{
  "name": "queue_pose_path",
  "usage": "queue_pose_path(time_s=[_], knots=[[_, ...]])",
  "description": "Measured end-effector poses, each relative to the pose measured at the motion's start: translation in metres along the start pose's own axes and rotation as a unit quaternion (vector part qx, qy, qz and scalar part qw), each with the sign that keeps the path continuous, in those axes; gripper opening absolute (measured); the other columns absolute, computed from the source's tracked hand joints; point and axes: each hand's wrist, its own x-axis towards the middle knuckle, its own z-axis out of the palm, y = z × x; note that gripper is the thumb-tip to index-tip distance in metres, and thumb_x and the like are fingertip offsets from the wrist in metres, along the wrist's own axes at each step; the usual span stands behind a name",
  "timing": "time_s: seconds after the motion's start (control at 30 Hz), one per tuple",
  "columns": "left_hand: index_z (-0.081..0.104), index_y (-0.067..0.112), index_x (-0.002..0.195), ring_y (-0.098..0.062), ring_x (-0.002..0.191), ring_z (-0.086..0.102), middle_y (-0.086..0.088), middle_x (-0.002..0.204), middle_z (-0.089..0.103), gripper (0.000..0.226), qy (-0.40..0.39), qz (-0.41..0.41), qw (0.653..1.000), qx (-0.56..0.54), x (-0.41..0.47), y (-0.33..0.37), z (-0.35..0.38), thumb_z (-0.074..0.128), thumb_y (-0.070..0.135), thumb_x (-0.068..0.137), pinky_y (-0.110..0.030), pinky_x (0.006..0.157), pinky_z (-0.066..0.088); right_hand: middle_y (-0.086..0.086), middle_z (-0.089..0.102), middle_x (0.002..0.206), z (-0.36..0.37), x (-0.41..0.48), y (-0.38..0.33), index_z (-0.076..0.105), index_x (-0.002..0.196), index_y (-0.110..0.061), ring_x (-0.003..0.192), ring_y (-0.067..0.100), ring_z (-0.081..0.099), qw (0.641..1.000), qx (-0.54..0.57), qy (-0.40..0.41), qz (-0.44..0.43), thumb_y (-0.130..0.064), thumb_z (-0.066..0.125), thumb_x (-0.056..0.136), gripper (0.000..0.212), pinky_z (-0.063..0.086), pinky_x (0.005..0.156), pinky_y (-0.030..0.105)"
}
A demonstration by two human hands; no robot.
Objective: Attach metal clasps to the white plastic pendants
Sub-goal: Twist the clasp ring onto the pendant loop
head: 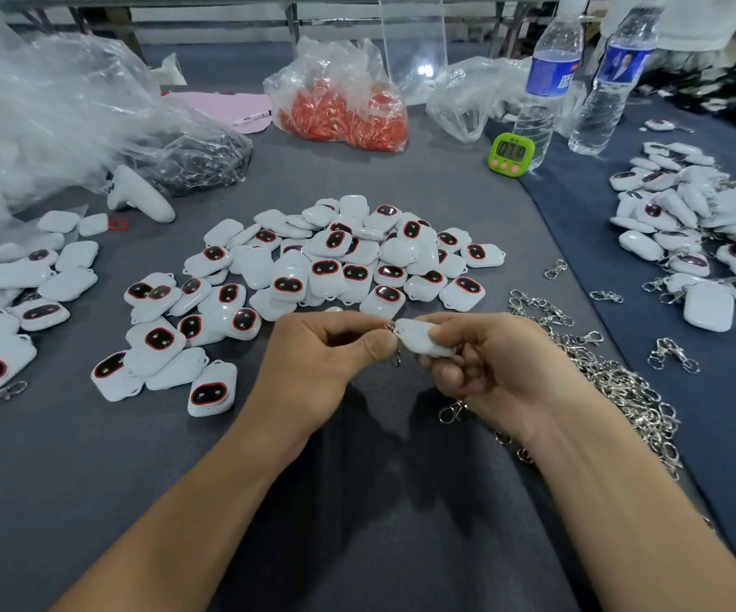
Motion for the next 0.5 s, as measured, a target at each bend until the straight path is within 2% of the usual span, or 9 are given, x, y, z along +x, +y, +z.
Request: queue_pose_path(time_s=[0.1, 0.2, 0.27, 0.33, 0.4, 0.43, 0.5], knots=[[0.082, 0.027, 0.079, -0.002, 0.076, 0.070, 0.004, 0.079, 0.078, 0.015, -0.006, -0.002, 0.999, -0.036, -0.001, 0.001, 0.001, 0.082, 0.031, 0.065, -0.011, 0.070, 0.051, 0.016, 0.053, 0.069, 0.000, -0.001, 0.000, 0.070, 0.094, 0.007, 0.037, 0.012, 0.041, 1.000, -0.004, -0.013, -0.007, 0.004, 0.050, 0.084, 0.022, 0.023, 0.035, 0.016], [0.082, 0.022, 0.076, -0.004, 0.074, 0.067, 0.003, 0.076, 0.076, 0.015, -0.028, -0.010, 0.998, -0.059, 0.000, 0.002, 0.000, 0.081, 0.029, 0.062, -0.015, 0.073, 0.054, 0.017, 0.058, 0.067, -0.001, -0.003, -0.002, 0.074, 0.089, 0.002, 0.037, 0.012, 0.041, 0.999, -0.029, -0.017, -0.028, 0.006, 0.051, 0.084, 0.023, 0.027, 0.033, 0.016], [0.081, 0.023, 0.075, -0.003, 0.074, 0.067, 0.005, 0.076, 0.076, 0.012, -0.041, -0.013, 0.999, -0.033, 0.001, 0.004, -0.004, 0.083, 0.026, 0.064, -0.014, 0.073, 0.054, 0.018, 0.060, 0.066, -0.002, -0.005, -0.003, 0.078, 0.082, -0.004, 0.037, 0.012, 0.041, 0.996, -0.063, -0.028, -0.055, 0.007, 0.053, 0.084, 0.028, 0.024, 0.032, 0.015], [0.081, 0.026, 0.072, 0.002, 0.068, 0.066, 0.011, 0.073, 0.075, 0.009, -0.044, 0.003, 0.997, 0.057, 0.003, 0.006, -0.010, 0.086, 0.019, 0.069, -0.008, 0.066, 0.049, 0.017, 0.064, 0.068, -0.002, -0.006, -0.003, 0.079, 0.080, -0.008, 0.036, 0.012, 0.042, 0.992, -0.093, -0.029, -0.080, 0.009, 0.055, 0.084, 0.030, 0.024, 0.033, 0.015], [0.078, 0.030, 0.069, 0.001, 0.064, 0.063, 0.017, 0.066, 0.070, 0.015, -0.043, 0.062, 0.979, 0.189, 0.004, 0.005, -0.018, 0.086, 0.019, 0.074, -0.006, 0.060, 0.043, 0.017, 0.066, 0.069, 0.000, -0.005, 0.000, 0.077, 0.083, -0.006, 0.037, 0.013, 0.044, 0.988, -0.116, -0.018, -0.101, 0.011, 0.057, 0.085, 0.026, 0.025, 0.034, 0.016], [0.076, 0.032, 0.070, -0.002, 0.066, 0.062, 0.017, 0.066, 0.068, 0.016, -0.042, 0.102, 0.961, 0.253, 0.004, 0.005, -0.020, 0.086, 0.020, 0.075, -0.008, 0.059, 0.041, 0.018, 0.066, 0.069, 0.002, -0.004, 0.003, 0.075, 0.087, -0.003, 0.038, 0.014, 0.045, 0.986, -0.125, -0.011, -0.112, 0.012, 0.058, 0.085, 0.023, 0.026, 0.034, 0.017], [0.077, 0.032, 0.078, -0.009, 0.070, 0.058, 0.013, 0.068, 0.062, 0.014, -0.044, 0.172, 0.914, 0.364, 0.002, 0.004, -0.021, 0.086, 0.022, 0.075, -0.021, 0.065, 0.044, 0.018, 0.066, 0.069, 0.007, -0.001, 0.011, 0.073, 0.093, 0.001, 0.039, 0.016, 0.047, 0.982, -0.140, 0.002, -0.128, 0.013, 0.059, 0.085, 0.021, 0.028, 0.034, 0.020]])
